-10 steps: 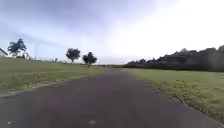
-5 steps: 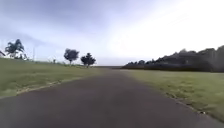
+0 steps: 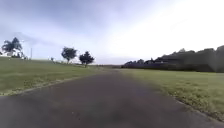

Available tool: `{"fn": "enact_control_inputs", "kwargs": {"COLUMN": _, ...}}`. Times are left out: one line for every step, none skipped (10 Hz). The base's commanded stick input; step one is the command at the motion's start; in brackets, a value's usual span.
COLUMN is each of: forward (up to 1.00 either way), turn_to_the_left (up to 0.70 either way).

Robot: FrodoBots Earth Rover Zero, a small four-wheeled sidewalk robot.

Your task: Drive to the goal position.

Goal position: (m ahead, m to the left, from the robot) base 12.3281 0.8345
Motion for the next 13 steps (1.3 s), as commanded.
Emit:
{"fn": "enact_control_inputs", "kwargs": {"forward": 1.00, "turn_to_the_left": 0.00}}
{"fn": "enact_control_inputs", "kwargs": {"forward": 1.00, "turn_to_the_left": 0.00}}
{"fn": "enact_control_inputs", "kwargs": {"forward": 1.00, "turn_to_the_left": 0.00}}
{"fn": "enact_control_inputs", "kwargs": {"forward": 1.00, "turn_to_the_left": 0.00}}
{"fn": "enact_control_inputs", "kwargs": {"forward": 1.00, "turn_to_the_left": 0.00}}
{"fn": "enact_control_inputs", "kwargs": {"forward": 1.00, "turn_to_the_left": 0.00}}
{"fn": "enact_control_inputs", "kwargs": {"forward": 1.00, "turn_to_the_left": 0.00}}
{"fn": "enact_control_inputs", "kwargs": {"forward": 1.00, "turn_to_the_left": 0.00}}
{"fn": "enact_control_inputs", "kwargs": {"forward": 1.00, "turn_to_the_left": 0.00}}
{"fn": "enact_control_inputs", "kwargs": {"forward": 1.00, "turn_to_the_left": 0.00}}
{"fn": "enact_control_inputs", "kwargs": {"forward": 1.00, "turn_to_the_left": 0.00}}
{"fn": "enact_control_inputs", "kwargs": {"forward": 1.00, "turn_to_the_left": 0.00}}
{"fn": "enact_control_inputs", "kwargs": {"forward": 1.00, "turn_to_the_left": 0.00}}
